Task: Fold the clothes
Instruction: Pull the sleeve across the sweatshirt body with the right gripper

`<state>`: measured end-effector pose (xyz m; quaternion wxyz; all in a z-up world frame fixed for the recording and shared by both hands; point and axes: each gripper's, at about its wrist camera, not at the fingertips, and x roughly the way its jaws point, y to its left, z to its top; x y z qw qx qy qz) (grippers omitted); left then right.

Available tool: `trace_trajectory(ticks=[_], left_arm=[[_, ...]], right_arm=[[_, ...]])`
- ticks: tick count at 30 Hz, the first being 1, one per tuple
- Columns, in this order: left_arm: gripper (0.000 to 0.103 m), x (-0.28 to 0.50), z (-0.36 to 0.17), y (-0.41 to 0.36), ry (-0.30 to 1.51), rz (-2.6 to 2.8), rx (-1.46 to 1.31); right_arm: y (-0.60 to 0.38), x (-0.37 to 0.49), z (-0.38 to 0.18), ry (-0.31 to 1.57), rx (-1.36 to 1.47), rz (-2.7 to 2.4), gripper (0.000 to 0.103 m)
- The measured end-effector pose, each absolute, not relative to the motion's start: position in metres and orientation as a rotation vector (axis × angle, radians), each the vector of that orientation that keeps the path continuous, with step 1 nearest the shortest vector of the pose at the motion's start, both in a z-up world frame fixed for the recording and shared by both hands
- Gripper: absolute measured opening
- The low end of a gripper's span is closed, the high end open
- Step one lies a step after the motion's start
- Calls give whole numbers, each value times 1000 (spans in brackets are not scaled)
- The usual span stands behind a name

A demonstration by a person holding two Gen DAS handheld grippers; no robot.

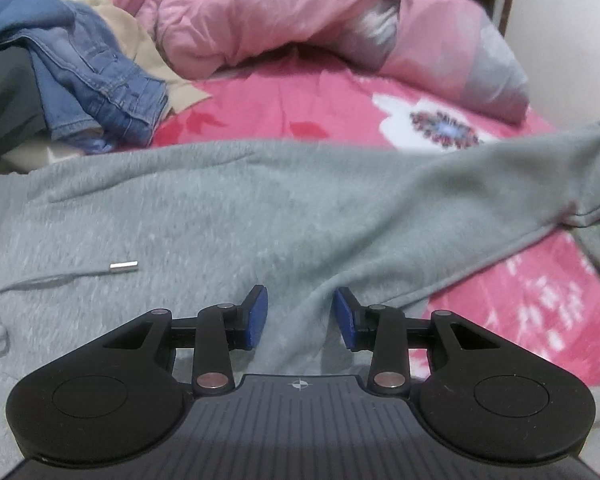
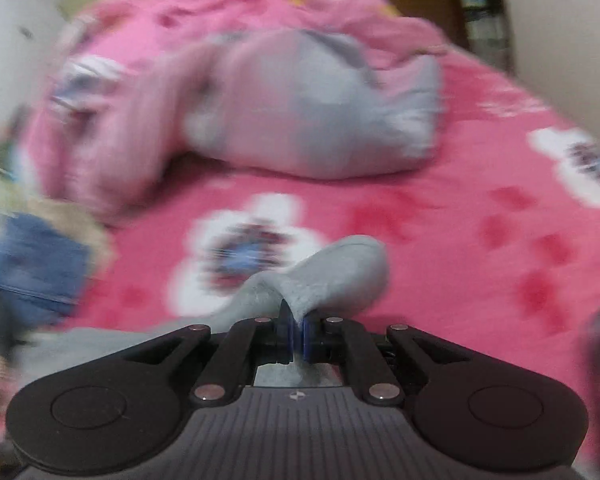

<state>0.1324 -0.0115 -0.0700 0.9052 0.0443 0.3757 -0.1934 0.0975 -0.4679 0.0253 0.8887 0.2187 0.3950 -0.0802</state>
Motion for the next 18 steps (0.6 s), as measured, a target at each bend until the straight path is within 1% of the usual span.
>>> trace_trajectory(ticks=[5,9,14,17,18], left_arm=[[39,129,-76,-19,769,-414,168],[40,131,-77,-21,769,-412,186],[41,132,-79,-21,770,-408,175],[41,130,-78,-22,767,-400,178],[41,130,-78,-23,767,-397,179]], right_arm=[[-497,110,-33,977,409,-299,5],[-500,111,-42,963,473,-301,5],[-475,116,6,799,483,-208,5],[-418,121,43,725,431,-41,5],[-389,125,49,725,395,43,9]])
